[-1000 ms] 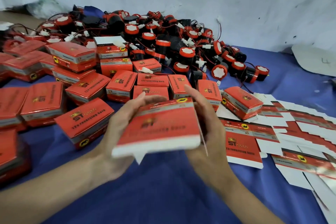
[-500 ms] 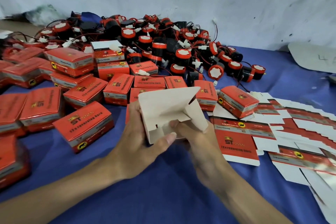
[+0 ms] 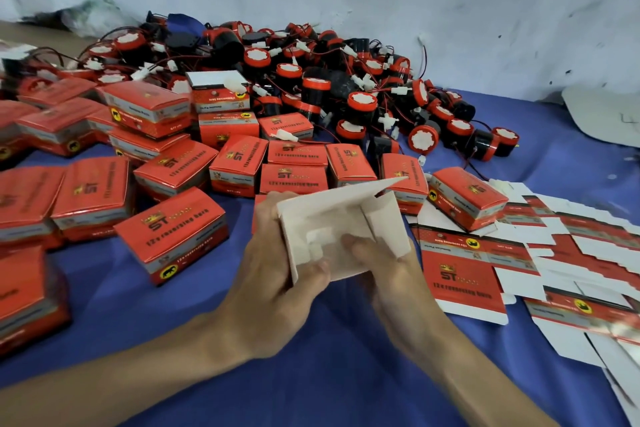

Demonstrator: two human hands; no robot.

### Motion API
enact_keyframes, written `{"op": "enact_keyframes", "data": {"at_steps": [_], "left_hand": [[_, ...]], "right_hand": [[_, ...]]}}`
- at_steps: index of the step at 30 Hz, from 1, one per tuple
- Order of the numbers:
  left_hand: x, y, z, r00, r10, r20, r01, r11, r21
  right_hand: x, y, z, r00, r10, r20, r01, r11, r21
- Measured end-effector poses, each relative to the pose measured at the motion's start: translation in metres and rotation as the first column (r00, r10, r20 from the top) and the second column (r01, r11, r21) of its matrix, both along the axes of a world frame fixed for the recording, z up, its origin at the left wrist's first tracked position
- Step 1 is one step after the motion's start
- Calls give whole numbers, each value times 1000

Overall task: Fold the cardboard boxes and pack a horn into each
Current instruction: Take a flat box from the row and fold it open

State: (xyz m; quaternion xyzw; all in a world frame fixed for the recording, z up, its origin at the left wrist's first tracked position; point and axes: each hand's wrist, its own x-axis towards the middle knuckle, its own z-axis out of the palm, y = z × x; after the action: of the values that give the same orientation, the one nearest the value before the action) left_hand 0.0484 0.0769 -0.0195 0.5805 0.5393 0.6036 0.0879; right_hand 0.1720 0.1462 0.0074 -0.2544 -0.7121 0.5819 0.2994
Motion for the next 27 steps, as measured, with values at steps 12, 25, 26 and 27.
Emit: {"op": "enact_keyframes", "data": {"at_steps": [12,25,26,27], "left_hand": [[-3,0,0,996,10,87,-5,998,-62],[1,2,1,979,121,-161,-137,986,-93],[0,3,1,972,137,-192,-158,982,-102],[-2,3,2,962,160,-221,-188,976,-111]], "right_hand": [[-2,5,-3,977,129,-172,-169,954,-248],[16,61,45,968,58,245,-35,995,-97],[17,72,50,983,37,178,-32,999,-31],[16,83,51,994,-21,109,8,993,118]]}}
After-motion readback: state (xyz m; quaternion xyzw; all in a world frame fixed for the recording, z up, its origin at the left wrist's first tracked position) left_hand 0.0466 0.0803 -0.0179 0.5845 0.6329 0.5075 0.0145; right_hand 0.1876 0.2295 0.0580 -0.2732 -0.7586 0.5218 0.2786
